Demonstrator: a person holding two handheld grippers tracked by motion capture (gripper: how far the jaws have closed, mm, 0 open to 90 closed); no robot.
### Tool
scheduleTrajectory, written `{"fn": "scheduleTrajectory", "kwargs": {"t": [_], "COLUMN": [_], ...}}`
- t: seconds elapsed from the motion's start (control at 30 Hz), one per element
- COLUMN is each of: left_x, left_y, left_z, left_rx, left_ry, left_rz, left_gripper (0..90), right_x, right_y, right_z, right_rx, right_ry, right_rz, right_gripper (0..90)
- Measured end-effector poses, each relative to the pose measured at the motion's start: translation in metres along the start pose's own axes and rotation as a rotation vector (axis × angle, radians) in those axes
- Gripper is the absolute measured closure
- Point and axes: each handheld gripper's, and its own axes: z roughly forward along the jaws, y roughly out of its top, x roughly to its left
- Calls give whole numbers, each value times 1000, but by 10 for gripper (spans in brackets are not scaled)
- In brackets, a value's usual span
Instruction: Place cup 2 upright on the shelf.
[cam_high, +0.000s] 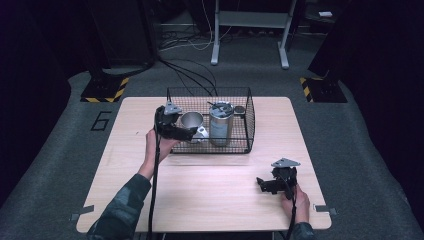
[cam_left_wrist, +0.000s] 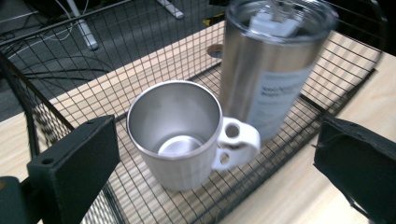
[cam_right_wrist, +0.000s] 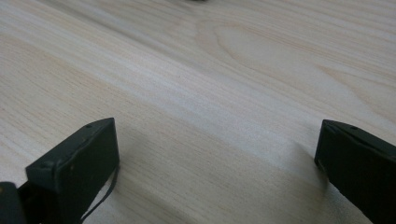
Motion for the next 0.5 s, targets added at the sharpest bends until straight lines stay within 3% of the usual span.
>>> {"fn": "scheduleTrajectory", "kwargs": {"t": [0.1, 0.13, 0.5], "left_x": [-2, -3, -14], "left_y": [-7, -12, -44], "left_z": [-10, -16, -41], "left_rx": [-5, -2, -12], "left_ry": [-2, -20, -7], "left_rz": [14, 17, 54], "left_gripper": [2, 1, 1], "right_x": [0, 0, 0], "right_y": [0, 0, 0], "right_z": [0, 0, 0], "right_rx": [-1, -1, 0], "right_ry": [1, 2, 2], "right_rz": [3, 4, 0], "right_gripper": [0, 0, 0]}}
